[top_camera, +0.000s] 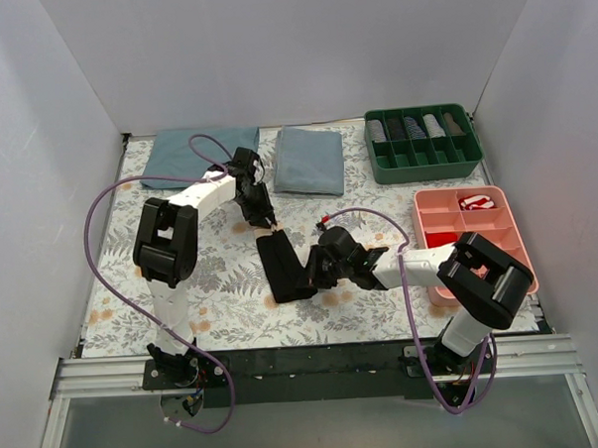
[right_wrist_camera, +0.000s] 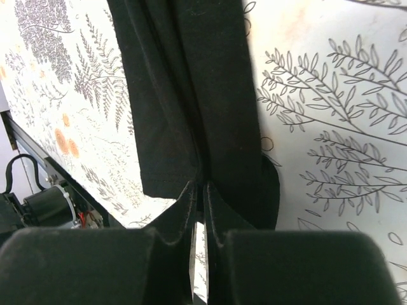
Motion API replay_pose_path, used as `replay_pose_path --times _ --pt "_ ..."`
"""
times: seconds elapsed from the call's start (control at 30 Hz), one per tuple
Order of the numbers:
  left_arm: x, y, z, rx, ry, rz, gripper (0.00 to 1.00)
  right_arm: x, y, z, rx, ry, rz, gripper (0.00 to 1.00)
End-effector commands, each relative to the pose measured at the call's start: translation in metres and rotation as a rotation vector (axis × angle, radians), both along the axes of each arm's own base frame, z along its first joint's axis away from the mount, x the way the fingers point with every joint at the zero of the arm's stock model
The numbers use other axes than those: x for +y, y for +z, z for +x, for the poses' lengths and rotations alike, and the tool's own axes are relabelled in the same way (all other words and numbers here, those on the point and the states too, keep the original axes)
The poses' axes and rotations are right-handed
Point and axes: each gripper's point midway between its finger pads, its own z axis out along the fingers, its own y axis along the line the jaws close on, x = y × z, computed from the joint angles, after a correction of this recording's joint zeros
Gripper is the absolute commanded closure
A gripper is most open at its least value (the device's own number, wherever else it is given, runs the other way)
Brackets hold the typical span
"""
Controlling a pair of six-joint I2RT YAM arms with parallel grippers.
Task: Roll the underwear
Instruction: Fold the underwear at the center of the board.
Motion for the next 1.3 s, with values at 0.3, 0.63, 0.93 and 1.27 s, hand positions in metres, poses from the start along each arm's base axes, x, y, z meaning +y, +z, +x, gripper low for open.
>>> replay_pose_path --times 0.3,0.63,0.93,1.27 --pt "-0.016 0.059 0.032 -0.136 -0.023 -0.053 0.57 -0.008 0.029 0.015 -0.090 -0.074 0.048 0.50" --pt "-0.010 0.116 0.027 -0.264 -0.029 -0.074 0.46 -0.025 0.087 0.041 -0.320 -0.110 -0.004 0.52" --pt "0.009 0.077 -0.027 -0.236 0.003 -0.124 0.54 0.014 0.061 0.026 -0.221 0.179 -0.069 0.99" --pt "0.005 0.053 -0.035 -0.217 -0.015 -0.158 0.60 0.013 0.023 0.034 -0.150 0.173 -0.180 0.99"
